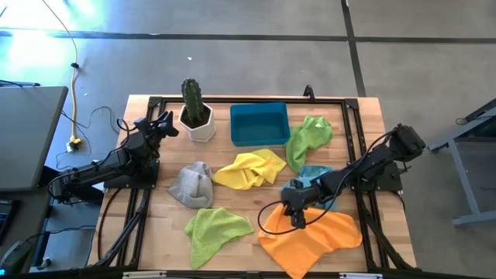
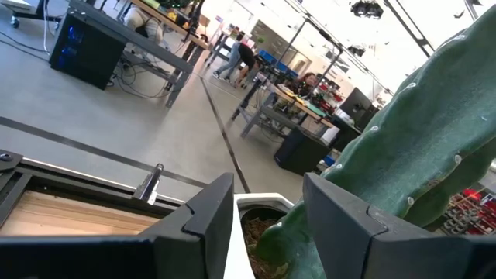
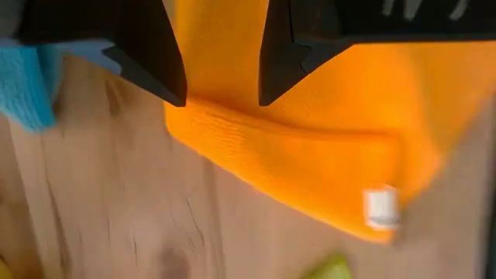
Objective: Fold microfiber towels
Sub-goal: Adjust the microfiber towels
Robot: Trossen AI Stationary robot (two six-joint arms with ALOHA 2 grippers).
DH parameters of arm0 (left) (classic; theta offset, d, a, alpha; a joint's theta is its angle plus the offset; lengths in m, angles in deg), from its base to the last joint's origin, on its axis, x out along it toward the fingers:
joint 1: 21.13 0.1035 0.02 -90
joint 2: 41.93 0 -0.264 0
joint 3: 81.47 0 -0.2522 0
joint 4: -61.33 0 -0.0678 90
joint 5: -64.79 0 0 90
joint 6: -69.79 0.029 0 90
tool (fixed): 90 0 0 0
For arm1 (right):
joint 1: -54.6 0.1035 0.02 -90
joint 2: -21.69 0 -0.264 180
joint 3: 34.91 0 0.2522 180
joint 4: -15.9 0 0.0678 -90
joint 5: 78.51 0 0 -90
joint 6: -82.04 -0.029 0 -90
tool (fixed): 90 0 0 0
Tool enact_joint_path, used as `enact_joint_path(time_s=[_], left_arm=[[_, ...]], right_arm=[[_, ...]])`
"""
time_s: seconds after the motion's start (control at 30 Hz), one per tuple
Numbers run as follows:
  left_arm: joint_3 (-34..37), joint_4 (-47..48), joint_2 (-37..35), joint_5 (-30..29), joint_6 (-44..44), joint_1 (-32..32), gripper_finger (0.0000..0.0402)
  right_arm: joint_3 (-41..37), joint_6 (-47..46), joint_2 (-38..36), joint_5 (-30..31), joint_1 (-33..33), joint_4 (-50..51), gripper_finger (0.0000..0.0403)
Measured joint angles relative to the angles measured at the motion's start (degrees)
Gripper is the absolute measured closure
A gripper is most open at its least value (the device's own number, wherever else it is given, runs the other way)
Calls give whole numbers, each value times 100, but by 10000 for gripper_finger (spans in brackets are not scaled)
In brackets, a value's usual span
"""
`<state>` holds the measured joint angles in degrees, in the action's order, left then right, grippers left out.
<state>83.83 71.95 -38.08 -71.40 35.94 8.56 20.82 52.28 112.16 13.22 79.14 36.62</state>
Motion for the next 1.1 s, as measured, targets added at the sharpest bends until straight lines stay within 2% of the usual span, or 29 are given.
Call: enact_joint_path(time_s=[0.3,0.63,0.87,1.1], left_arm=[[1,0,0,0,-2,0,254],[-1,0,0,0,0,0,254],[0,0,0,0,-2,0,254],[-1,0,0,0,-2,0,254]], right_arm=[[23,-33,100,-448,24,1094,249],[25,-288,30,-1643,237,2208,249],[0,-794,-212,-1666,297,3593,249],[-26,-1333,-381,-1586,297,5758,249]])
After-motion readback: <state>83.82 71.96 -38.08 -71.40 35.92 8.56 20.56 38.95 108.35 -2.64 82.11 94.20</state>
